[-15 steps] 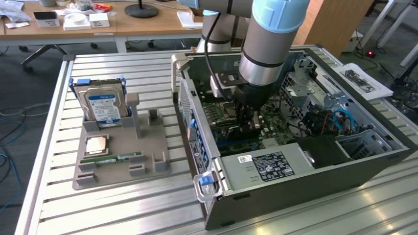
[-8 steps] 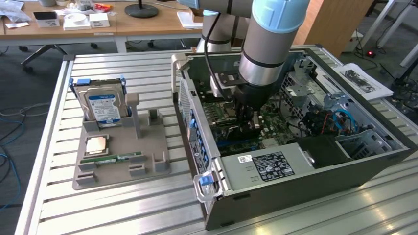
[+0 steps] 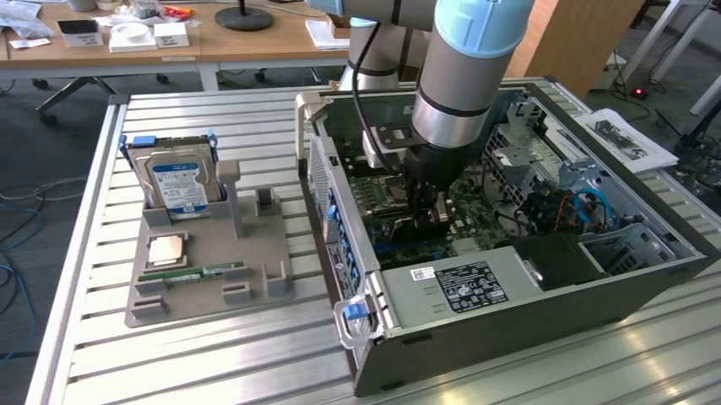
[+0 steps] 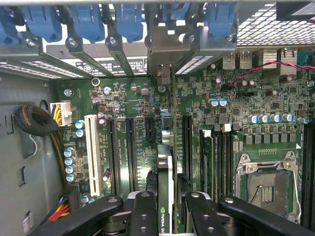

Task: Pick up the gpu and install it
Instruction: 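Insert the gpu into the slot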

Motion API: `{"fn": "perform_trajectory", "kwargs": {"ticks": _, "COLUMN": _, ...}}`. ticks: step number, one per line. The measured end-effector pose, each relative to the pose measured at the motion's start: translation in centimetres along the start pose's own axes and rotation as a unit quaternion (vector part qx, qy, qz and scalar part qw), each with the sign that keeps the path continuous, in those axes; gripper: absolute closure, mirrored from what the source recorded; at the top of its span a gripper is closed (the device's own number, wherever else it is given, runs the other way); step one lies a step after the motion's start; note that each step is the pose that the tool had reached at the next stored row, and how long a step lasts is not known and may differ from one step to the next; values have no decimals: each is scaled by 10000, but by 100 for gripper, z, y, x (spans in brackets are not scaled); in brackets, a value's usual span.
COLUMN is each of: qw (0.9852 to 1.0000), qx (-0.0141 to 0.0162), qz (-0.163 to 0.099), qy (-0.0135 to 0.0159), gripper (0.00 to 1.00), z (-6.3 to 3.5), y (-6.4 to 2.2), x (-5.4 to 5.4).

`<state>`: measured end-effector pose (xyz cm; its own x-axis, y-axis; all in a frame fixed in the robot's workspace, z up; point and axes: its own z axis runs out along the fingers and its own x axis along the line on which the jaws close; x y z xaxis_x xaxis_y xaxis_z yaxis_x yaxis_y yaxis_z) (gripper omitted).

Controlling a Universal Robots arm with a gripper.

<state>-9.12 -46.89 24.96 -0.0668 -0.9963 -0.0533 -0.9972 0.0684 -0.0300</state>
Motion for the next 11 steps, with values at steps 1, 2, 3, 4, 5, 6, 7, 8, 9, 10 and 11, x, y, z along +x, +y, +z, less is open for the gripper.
{"fn": "perform_trajectory", "kwargs": {"ticks": 1, "qw": 10000, "qx": 0, "qz": 0, "qy": 0, "gripper": 73, "z": 0, "y": 0, "x": 0}}
{"fn": "perform_trajectory", "kwargs": {"ticks": 2, "qw": 10000, "qx": 0, "qz": 0, "qy": 0, "gripper": 73, "z": 1, "y": 0, "x": 0}}
{"fn": "perform_trajectory", "kwargs": {"ticks": 3, "qw": 10000, "qx": 0, "qz": 0, "qy": 0, "gripper": 73, "z": 3, "y": 0, "x": 0}}
{"fn": "perform_trajectory", "kwargs": {"ticks": 4, "qw": 10000, "qx": 0, "qz": 0, "qy": 0, "gripper": 73, "z": 4, "y": 0, "x": 0}}
{"fn": "perform_trajectory", "kwargs": {"ticks": 5, "qw": 10000, "qx": 0, "qz": 0, "qy": 0, "gripper": 73, "z": 4, "y": 0, "x": 0}}
{"fn": "perform_trajectory", "kwargs": {"ticks": 6, "qw": 10000, "qx": 0, "qz": 0, "qy": 0, "gripper": 73, "z": 5, "y": 0, "x": 0}}
{"fn": "perform_trajectory", "kwargs": {"ticks": 7, "qw": 10000, "qx": 0, "qz": 0, "qy": 0, "gripper": 73, "z": 5, "y": 0, "x": 0}}
{"fn": "perform_trajectory", "kwargs": {"ticks": 8, "qw": 10000, "qx": 0, "qz": 0, "qy": 0, "gripper": 73, "z": 7, "y": 0, "x": 0}}
{"fn": "perform_trajectory", "kwargs": {"ticks": 9, "qw": 10000, "qx": 0, "qz": 0, "qy": 0, "gripper": 73, "z": 8, "y": 0, "x": 0}}
{"fn": "perform_trajectory", "kwargs": {"ticks": 10, "qw": 10000, "qx": 0, "qz": 2, "qy": 0, "gripper": 73, "z": 8, "y": 1, "x": 0}}
{"fn": "perform_trajectory", "kwargs": {"ticks": 11, "qw": 10000, "qx": 0, "qz": 4, "qy": 1, "gripper": 73, "z": 9, "y": 0, "x": 0}}
